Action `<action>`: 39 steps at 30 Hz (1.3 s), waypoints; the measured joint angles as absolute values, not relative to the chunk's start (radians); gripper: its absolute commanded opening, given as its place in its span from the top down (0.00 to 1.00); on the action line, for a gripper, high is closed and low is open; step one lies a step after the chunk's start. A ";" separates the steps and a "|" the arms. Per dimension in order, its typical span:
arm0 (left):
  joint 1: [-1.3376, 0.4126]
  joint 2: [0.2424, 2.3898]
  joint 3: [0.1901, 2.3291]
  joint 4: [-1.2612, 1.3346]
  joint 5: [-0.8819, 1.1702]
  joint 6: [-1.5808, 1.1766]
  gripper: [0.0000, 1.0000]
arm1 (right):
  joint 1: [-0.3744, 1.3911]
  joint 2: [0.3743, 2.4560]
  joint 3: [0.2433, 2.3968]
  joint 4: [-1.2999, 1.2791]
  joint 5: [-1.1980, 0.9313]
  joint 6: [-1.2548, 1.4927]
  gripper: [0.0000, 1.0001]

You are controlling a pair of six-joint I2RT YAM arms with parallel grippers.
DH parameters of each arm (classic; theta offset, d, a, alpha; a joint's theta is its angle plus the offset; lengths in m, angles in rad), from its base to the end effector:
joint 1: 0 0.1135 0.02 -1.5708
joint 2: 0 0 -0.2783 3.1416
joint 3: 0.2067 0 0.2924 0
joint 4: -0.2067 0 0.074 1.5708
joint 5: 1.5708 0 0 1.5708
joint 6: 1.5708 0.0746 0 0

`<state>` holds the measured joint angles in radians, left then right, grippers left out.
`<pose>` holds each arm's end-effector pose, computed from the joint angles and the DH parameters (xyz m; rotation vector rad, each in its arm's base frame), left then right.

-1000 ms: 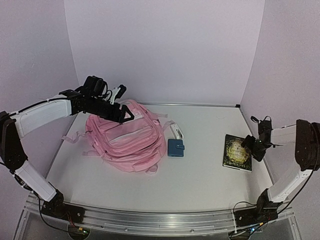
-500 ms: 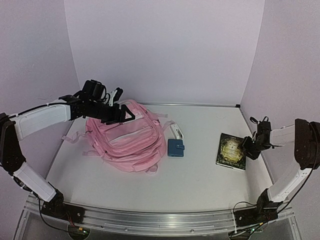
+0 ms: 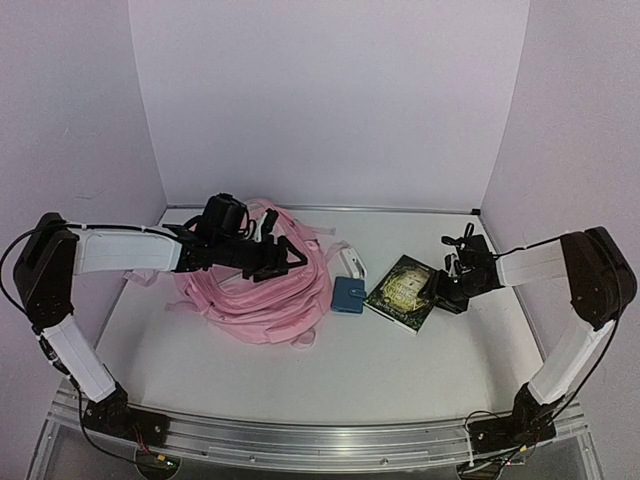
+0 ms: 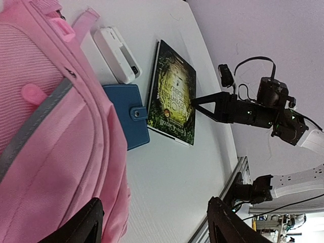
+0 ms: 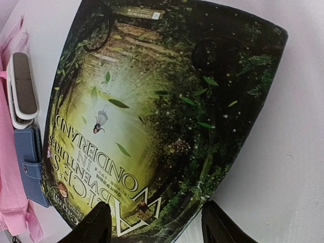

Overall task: Pack the student bag
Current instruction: Pick up the book from the center of the board.

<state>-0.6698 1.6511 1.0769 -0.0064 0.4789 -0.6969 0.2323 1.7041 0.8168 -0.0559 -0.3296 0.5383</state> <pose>0.3177 -0.2954 0.2089 0.2787 2.3605 -1.2495 0.3537 0.1085 0.0883 0.2566 2.5812 0.7151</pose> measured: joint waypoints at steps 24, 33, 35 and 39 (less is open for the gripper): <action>-0.791 2.124 1.348 0.300 0.604 -0.844 0.49 | 0.235 1.857 0.986 0.018 -0.196 0.508 0.21; -0.837 2.198 1.395 0.370 0.601 -0.865 0.50 | 0.249 1.937 1.049 0.100 -0.356 0.416 0.22; -0.842 2.207 1.395 0.386 0.602 -0.871 0.50 | 0.260 1.944 1.050 0.116 -0.373 0.409 0.22; -0.844 2.219 1.395 0.402 0.603 -0.887 0.51 | 0.288 1.947 1.041 0.139 -0.402 0.408 0.23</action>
<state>-0.8436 2.2191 1.3949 0.4025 0.6031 -0.8873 0.2883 1.9472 1.0412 0.1392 -0.4015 0.4077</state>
